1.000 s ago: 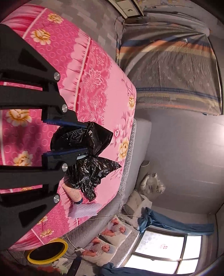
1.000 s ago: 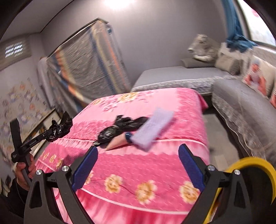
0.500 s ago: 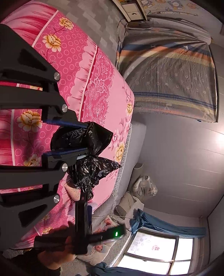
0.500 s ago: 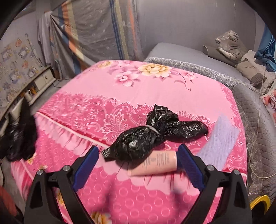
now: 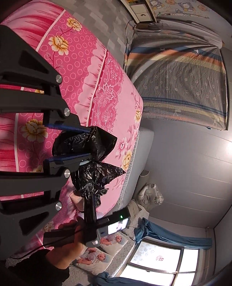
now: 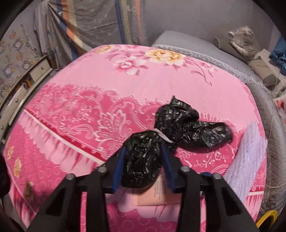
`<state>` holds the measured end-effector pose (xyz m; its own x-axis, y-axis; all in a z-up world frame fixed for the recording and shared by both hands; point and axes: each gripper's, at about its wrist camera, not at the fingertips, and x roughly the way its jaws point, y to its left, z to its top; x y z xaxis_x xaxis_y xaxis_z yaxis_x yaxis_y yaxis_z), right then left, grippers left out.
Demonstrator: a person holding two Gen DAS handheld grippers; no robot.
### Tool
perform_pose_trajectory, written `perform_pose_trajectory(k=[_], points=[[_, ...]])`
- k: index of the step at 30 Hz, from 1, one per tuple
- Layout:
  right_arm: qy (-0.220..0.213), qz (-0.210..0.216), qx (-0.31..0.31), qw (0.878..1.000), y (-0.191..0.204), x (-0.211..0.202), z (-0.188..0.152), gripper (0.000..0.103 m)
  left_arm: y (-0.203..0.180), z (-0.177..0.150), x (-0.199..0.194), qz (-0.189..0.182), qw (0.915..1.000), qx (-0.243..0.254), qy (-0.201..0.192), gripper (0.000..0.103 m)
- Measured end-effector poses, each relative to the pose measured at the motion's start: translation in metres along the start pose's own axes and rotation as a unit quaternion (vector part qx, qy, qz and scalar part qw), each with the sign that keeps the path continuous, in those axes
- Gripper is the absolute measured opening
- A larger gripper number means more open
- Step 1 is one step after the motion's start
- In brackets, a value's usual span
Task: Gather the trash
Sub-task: 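Grasp a second black plastic bag with the right tool while the left tool holds its bag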
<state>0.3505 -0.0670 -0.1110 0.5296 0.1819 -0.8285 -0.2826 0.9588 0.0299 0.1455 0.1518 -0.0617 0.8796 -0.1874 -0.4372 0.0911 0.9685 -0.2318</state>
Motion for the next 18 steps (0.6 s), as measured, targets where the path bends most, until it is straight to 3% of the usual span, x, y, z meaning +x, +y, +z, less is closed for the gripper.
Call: perform_pose_trajectory(k=[3,10,14,18], points=[[-0.018,0.037,0.001,0.999,0.001,-0.025,0.001,0.022,0.0,0.0,-0.002,0.003,1.0,-0.003,0.002,0.021],[-0.07,0.118,0.031,0.99,-0.018,-0.106,-0.007,0.021,-0.012,0.006,-0.009,0.003,1.0,0.008,-0.004,0.021],[-0.096,0.138,0.039,0.985,-0.034,-0.149,-0.025,0.021,-0.029,0.011,-0.013,-0.003,0.9996,0.027,-0.01,0.021],[-0.126,0.127,0.053,0.983,-0.054,-0.186,-0.049,0.021,-0.056,0.018,-0.016,-0.02,0.9985,0.049,-0.013,0.021]])
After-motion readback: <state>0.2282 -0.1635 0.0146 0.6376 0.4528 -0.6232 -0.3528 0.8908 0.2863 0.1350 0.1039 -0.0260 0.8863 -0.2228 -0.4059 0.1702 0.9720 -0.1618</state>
